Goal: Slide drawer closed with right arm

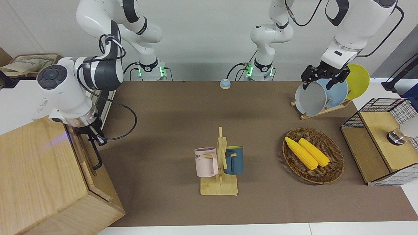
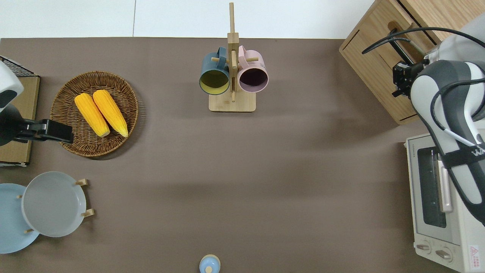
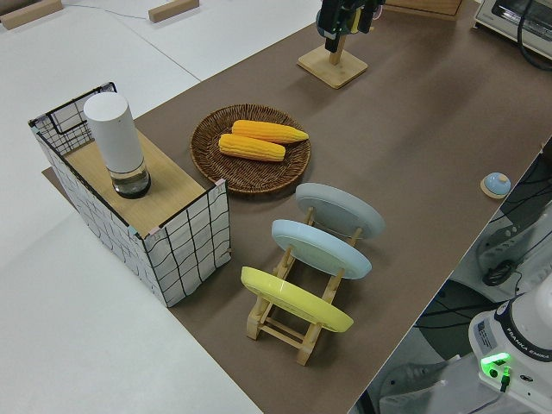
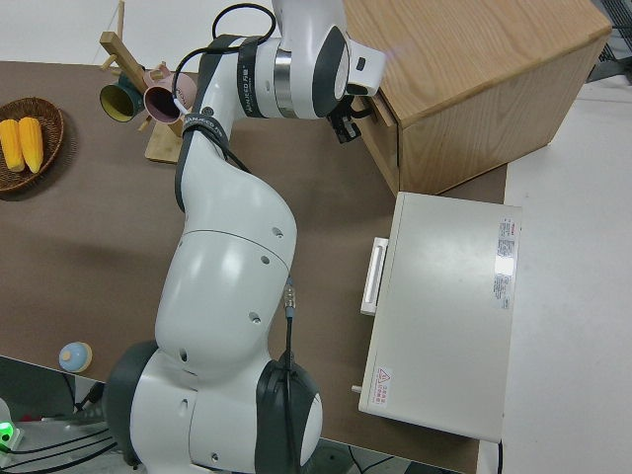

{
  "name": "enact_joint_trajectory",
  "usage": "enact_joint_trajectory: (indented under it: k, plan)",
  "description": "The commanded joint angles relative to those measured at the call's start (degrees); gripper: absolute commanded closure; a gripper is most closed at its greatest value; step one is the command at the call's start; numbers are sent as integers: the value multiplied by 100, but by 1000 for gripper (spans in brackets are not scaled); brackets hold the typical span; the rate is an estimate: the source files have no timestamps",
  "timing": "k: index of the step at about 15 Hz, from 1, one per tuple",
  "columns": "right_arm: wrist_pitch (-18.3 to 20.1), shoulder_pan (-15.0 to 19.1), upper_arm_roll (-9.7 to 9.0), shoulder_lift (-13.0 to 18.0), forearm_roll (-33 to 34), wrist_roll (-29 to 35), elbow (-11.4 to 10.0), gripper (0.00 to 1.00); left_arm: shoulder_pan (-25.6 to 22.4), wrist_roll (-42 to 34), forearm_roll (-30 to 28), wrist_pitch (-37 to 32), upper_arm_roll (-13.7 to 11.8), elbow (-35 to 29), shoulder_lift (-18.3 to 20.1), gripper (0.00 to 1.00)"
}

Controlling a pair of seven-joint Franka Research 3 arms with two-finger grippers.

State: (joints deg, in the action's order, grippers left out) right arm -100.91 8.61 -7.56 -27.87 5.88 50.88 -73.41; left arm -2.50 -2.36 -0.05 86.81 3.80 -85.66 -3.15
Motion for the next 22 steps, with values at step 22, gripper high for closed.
enact_joint_trajectory:
  k: [22]
  plan:
    - [415,-1449,1125,2127,-797,-4487,-1508,1000,39,60,102,-103,-2,58,25,7]
